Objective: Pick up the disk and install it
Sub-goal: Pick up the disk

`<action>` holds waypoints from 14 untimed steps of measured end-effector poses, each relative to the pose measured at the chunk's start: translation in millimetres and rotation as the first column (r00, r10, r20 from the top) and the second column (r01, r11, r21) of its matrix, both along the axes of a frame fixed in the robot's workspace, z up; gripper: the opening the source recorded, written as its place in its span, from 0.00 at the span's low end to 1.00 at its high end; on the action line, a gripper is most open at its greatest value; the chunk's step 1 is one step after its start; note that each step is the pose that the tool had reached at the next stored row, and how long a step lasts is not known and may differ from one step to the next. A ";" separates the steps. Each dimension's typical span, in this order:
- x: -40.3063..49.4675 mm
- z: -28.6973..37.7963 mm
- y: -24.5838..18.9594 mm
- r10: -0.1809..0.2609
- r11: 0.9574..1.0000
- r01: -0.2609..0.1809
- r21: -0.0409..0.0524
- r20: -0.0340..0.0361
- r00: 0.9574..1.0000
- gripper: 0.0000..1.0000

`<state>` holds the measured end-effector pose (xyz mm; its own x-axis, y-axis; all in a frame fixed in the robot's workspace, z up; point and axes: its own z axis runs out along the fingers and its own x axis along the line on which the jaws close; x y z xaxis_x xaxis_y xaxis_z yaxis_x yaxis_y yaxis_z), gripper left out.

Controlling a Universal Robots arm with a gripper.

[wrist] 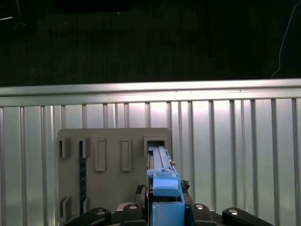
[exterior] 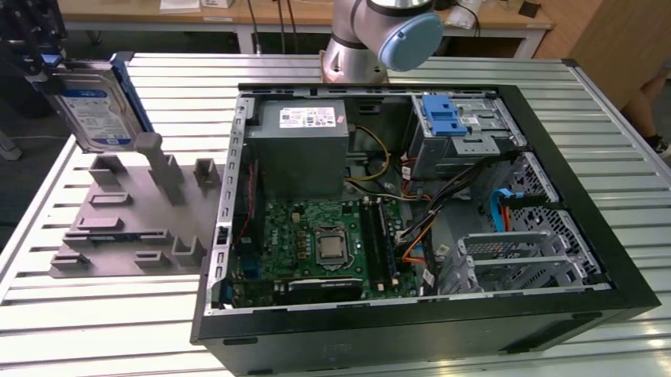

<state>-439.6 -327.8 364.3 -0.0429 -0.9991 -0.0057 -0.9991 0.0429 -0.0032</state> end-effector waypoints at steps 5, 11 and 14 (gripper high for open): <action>0.0 6.3 0.0 0.000 1.000 0.000 0.000 0.000 1.000 0.36; 0.0 7.8 0.0 0.000 1.000 0.000 0.000 0.000 1.000 0.36; 0.0 8.0 0.0 0.000 1.000 0.000 0.000 0.000 1.000 0.36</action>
<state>-439.6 -327.8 372.3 -0.0429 -0.9991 -0.0058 -0.9991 0.0429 -0.0033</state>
